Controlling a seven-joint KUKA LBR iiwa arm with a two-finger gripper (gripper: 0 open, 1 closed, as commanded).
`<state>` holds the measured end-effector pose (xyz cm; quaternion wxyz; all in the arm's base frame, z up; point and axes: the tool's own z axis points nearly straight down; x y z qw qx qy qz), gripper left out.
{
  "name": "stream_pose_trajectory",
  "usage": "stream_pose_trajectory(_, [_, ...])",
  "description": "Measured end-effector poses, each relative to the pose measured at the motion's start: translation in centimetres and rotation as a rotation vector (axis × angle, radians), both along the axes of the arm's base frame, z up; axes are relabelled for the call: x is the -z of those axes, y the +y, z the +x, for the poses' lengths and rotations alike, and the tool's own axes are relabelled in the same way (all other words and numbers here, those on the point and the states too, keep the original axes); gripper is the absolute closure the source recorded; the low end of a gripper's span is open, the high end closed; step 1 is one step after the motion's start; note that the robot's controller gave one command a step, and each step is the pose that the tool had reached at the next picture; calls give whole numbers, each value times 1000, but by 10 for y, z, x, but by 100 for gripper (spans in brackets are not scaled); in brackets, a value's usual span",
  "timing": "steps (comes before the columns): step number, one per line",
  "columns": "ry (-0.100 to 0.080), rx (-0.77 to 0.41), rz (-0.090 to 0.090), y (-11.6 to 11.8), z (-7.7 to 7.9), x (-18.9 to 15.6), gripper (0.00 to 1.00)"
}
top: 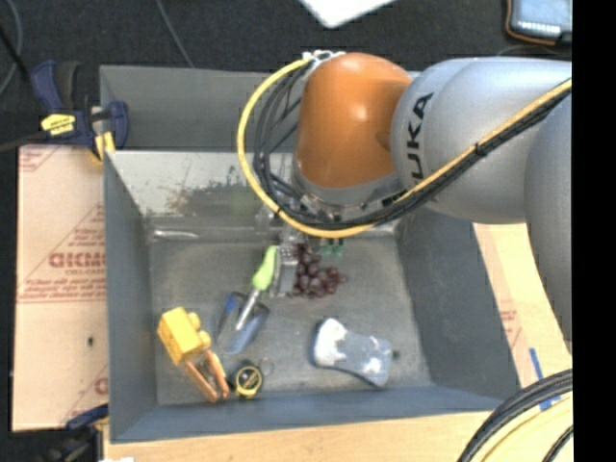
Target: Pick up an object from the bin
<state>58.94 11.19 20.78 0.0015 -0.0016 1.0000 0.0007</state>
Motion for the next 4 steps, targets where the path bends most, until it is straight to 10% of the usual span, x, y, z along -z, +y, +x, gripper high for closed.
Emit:
stream_pose_trajectory(2, [-6, -65, -1, -14, -14, 64, 0])
stream_pose_trajectory(3, [-8, -466, -1, -35, 10, 137, 100])
stream_pose_trajectory(4, [-8, -465, 0, -35, 10, 137, 100])
